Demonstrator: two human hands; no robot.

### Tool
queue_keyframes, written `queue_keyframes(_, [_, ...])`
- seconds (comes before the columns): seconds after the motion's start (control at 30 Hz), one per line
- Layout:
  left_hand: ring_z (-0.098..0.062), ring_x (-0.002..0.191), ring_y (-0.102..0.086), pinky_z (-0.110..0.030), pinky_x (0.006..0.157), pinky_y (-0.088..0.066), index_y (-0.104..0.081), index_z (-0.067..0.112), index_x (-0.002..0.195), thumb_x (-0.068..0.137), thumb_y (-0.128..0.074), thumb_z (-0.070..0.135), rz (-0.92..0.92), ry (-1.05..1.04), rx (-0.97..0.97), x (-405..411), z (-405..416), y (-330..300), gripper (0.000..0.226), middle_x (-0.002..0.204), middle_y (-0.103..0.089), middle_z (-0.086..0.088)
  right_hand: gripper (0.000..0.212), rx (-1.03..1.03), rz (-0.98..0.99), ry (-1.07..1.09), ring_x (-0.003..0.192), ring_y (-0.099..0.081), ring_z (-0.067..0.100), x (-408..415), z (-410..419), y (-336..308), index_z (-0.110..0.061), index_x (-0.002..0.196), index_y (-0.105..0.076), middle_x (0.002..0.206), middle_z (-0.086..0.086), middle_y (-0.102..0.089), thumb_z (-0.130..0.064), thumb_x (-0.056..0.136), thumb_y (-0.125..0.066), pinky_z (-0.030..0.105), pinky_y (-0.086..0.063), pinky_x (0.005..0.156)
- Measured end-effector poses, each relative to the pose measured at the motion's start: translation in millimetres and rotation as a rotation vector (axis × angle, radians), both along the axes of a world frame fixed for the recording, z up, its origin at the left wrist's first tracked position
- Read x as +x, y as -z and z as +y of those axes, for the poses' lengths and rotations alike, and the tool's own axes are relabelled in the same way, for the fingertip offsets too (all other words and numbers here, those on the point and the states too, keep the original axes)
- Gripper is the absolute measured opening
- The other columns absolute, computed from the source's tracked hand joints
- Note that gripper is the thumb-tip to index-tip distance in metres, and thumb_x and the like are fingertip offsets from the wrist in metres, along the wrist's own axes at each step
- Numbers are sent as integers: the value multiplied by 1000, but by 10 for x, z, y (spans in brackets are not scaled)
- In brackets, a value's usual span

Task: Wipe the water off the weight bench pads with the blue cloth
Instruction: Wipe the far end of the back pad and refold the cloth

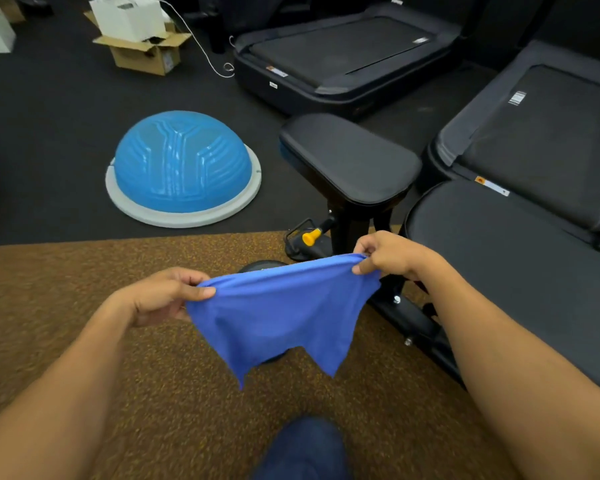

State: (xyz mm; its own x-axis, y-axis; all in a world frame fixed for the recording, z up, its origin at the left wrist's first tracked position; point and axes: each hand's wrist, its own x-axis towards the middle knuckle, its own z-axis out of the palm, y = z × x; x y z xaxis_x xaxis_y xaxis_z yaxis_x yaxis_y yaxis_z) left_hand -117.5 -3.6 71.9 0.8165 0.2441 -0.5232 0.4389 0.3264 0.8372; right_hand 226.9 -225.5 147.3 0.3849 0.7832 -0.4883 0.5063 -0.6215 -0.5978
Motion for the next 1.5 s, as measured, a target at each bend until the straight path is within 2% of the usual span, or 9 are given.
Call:
queue_keyframes(0.13, [-12, 70, -66, -29, 64, -60, -75, 13, 86, 38, -101, 47, -21, -118, 30, -92, 135, 93, 63, 82, -69, -7, 18, 88, 145, 160, 53, -53, 11, -27, 204, 165, -11, 82, -58, 70, 7, -56, 2, 89, -68, 23, -42, 44])
queue_keyframes(0.23, [-12, 68, -68, -29, 59, -59, -78, 16, 84, 38, -100, 48, -62, -242, 45, -106, 208, 209, 61, 81, -72, -7, 21, 138, 232, 292, 56, -53, 14, -42, 389, 314, -11, 80, -59, 68, 8, -56, 7, 89, -61, 20, -41, 41])
queue_keyframes(0.37, [-15, 70, -65, -30, 60, -57, -76, 14, 88, 79, -83, 29, -63, -417, 89, -44, 308, 341, 19, 83, -72, -5, 23, 205, 301, 426, 68, -57, 20, -16, 618, 544, -12, 77, -60, 70, 7, -59, 10, 83, -57, 27, -50, 57])
queue_keyframes(0.47, [-9, 64, -64, -24, 54, -55, -69, 12, 90, 96, -63, 13, -46, -534, 119, 44, 397, 452, 9, 77, -72, 0, 23, 265, 186, 413, 76, -58, 20, 1, 781, 696, -15, 77, -60, 76, 7, -60, 7, 84, -62, 29, -48, 63])
queue_keyframes(0.7, [-2, 58, -64, -17, 50, -51, -70, 14, 90, 97, -65, 14, 14, -715, 200, 234, 654, 682, 9, 69, -72, 8, 26, 258, -170, 174, 71, -56, 11, -9, 1292, 921, -22, 75, -54, 77, -2, -60, -5, 85, -71, 24, -39, 57])
queue_keyframes(0.87, [-12, 66, -58, -21, 52, -44, -71, 15, 88, 96, -65, 16, 102, -777, 200, 316, 731, 881, 10, 78, -68, -2, 13, 115, -337, -52, 84, -59, 23, -105, 1566, 1100, -20, 91, -57, 89, 5, -62, -17, 90, -70, 36, -50, 68])
queue_keyframes(1.1, [-20, 79, -57, -33, 68, -43, -74, 15, 80, 94, -68, 16, 152, -900, 205, 390, 792, 1119, 15, 85, -68, -7, 14, -22, -582, -284, 103, -60, 34, -141, 1745, 1276, -19, 106, -56, 108, 12, -65, -22, 95, -63, 40, -43, 86])
queue_keyframes(1.4, [-18, 79, -52, -37, 70, -43, -71, 17, 81, 95, -66, 18, 148, -1088, 260, 516, 1025, 1243, 14, 86, -63, -4, 12, 46, -694, -161, 107, -59, 35, -47, 1985, 1364, -17, 109, -54, 104, 12, -68, -19, 98, -57, 46, -38, 97])
queue_keyframes(1.5, [-21, 80, -54, -37, 68, -42, -73, 17, 76, 92, -69, 19, 287, -946, 248, 441, 1054, 1415, 16, 86, -66, -8, 13, -104, -704, -257, 117, -54, 34, -54, 1989, 1430, -20, 110, -56, 113, 11, -67, -20, 98, -56, 50, -35, 102])
